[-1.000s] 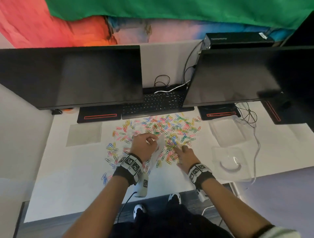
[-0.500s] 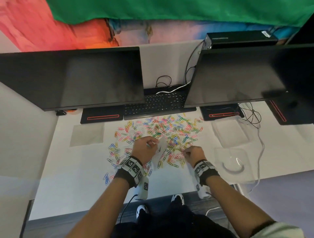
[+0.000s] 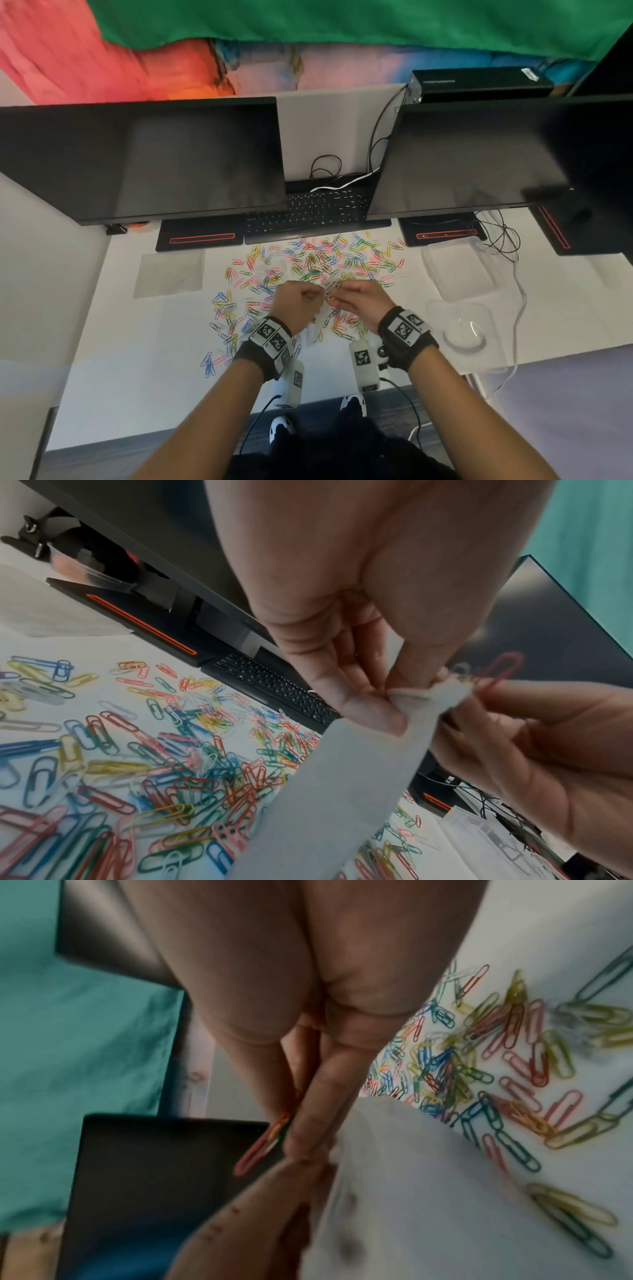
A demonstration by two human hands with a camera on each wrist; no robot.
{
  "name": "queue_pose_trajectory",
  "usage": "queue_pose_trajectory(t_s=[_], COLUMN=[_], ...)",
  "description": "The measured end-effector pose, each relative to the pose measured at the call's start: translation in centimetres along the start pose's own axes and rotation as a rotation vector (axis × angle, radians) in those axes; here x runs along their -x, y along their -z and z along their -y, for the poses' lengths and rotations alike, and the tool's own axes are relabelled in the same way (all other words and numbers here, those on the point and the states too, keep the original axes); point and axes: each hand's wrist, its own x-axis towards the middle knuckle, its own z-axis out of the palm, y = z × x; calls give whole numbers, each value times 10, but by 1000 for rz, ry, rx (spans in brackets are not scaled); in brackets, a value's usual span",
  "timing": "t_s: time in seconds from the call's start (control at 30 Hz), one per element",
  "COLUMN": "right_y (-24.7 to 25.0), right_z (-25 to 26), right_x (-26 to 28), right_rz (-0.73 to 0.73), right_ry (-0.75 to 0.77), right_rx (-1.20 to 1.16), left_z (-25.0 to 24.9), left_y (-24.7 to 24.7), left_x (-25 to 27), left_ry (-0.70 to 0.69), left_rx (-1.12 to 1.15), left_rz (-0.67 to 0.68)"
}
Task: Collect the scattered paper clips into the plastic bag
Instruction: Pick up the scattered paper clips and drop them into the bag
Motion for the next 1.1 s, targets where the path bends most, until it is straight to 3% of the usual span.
queue_pose_trajectory(t_s=[0.2,0.43,0.67,0.93,1.1], right_y=[-12,-19,-29,-22,-18], right_z=[-6,-1,-7,-3,-3], right_x=[-6,-7,-11,-13,-9], right_rz=[-156,-110,-338,-254,-163], right_ry=[10,-61,118,165,119], right_rx=[336,422,1111,1325,1223], left_z=[-1,-3,-1,-7,-8], left_y=[-6,-9,-11,-12,-12], left_x=[0,-1,-3,-3,-3], left_ry=[-23,-36,-43,-36,-25], left_rx=[40,12,-33,-19,3], left_rz=[-11,23,9,14,16])
